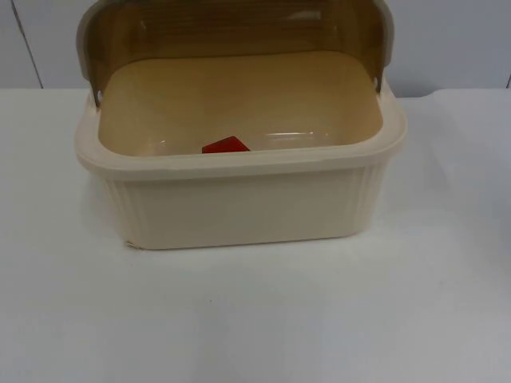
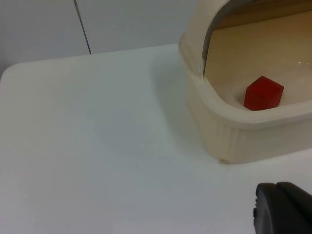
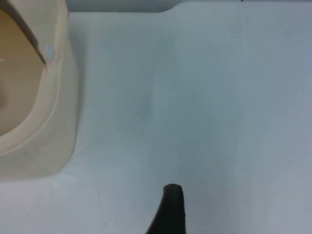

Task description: Open the box lid with the left hand, place the block into the box with the right hand, then close the box lid with the left hand.

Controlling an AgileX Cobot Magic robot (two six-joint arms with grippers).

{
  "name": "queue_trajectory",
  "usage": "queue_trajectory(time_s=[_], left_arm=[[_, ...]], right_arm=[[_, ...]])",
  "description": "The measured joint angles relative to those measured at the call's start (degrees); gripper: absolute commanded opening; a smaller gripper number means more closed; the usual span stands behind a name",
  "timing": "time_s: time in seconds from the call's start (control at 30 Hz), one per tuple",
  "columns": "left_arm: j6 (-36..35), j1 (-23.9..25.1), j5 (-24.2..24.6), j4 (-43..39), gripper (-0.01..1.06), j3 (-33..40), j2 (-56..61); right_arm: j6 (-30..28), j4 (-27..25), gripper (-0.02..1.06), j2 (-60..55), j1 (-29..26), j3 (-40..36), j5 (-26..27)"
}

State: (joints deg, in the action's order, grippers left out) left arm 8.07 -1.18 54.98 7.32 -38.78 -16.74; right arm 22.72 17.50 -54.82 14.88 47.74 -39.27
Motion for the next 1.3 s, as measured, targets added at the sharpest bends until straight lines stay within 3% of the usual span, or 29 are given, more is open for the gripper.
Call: queue_trajectory(time_s=[0.3,0.5,1.13,1.3], left_arm=[[0.0,0.0,-0.4,0.2,0.0,0.0,0.0],[0.0,0.0,-0.4,0.3,0.0,0.0,0.0],[0.5,0.0,-1.9,0.4,0.0,0.0,0.0],[1.8,0.0,-5.9,-0.1,0.0,0.0,-1.4]], right_arm=[[1.3,0.0,0.7,-4.3,-0.1,-0.1,6.7],[0.7,0.0,0.7,-9.1,-0.1,-0.1,7.1],[0.6,0.0,0.7,-9.6,-0.1,-0.1,8.6],[0.6,0.0,0.7,-9.6,-0.1,-0.1,8.7]])
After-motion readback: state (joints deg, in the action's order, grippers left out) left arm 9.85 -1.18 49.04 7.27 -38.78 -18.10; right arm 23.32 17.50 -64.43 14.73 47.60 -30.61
